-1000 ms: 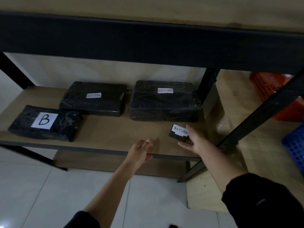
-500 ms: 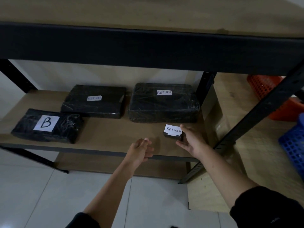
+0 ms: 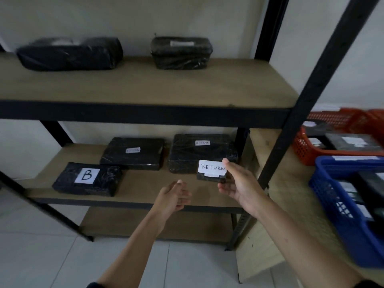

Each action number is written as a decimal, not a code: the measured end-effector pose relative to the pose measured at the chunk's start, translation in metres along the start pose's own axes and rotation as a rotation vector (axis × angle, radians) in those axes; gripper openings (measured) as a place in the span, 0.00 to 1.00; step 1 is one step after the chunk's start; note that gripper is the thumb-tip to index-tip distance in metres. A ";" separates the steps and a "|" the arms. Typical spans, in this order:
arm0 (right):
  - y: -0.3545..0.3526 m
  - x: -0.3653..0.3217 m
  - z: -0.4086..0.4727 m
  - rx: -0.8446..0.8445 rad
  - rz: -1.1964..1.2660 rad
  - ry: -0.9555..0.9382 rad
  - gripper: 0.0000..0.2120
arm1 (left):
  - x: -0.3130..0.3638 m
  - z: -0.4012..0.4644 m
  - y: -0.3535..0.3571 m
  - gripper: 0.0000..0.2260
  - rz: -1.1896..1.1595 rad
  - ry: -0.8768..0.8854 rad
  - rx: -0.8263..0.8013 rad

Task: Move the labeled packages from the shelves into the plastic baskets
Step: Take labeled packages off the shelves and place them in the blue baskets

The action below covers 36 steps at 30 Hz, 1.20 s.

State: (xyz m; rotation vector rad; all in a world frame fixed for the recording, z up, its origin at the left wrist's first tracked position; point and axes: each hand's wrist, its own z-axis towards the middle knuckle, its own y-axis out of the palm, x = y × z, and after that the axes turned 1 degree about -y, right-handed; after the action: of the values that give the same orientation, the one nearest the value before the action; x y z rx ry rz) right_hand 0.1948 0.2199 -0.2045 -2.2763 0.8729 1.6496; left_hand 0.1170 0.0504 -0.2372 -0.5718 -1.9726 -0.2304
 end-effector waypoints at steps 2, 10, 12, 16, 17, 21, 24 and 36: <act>0.003 -0.021 -0.024 -0.030 -0.004 -0.045 0.13 | 0.014 -0.017 -0.003 0.14 -0.019 0.032 -0.005; 0.017 -0.094 -0.083 -0.048 0.028 -0.129 0.11 | 0.065 -0.067 -0.016 0.14 -0.010 0.159 -0.034; 0.021 -0.108 -0.093 -0.049 0.023 -0.151 0.11 | 0.078 -0.076 -0.019 0.14 -0.022 0.172 -0.037; 0.025 -0.128 -0.110 -0.065 0.008 -0.183 0.11 | 0.100 -0.089 -0.023 0.14 -0.032 0.214 -0.041; 0.025 -0.131 -0.113 -0.070 0.003 -0.187 0.12 | 0.104 -0.092 -0.024 0.14 -0.030 0.225 -0.043; 0.022 -0.138 -0.121 -0.078 -0.021 -0.185 0.15 | 0.113 -0.103 -0.023 0.14 0.025 0.254 -0.064; 0.011 -0.134 -0.125 -0.022 -0.059 -0.138 0.16 | 0.116 -0.112 -0.009 0.14 0.120 0.271 -0.116; -0.196 -0.107 -0.164 0.366 -0.050 0.023 0.18 | 0.111 -0.124 0.175 0.13 0.334 0.197 -0.500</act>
State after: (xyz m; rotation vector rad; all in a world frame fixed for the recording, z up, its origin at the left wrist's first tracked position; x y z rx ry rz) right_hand 0.4143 0.3358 -0.0822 -2.0497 1.0186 1.3173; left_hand 0.2608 0.1849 -0.0971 -1.1424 -1.5972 -0.5544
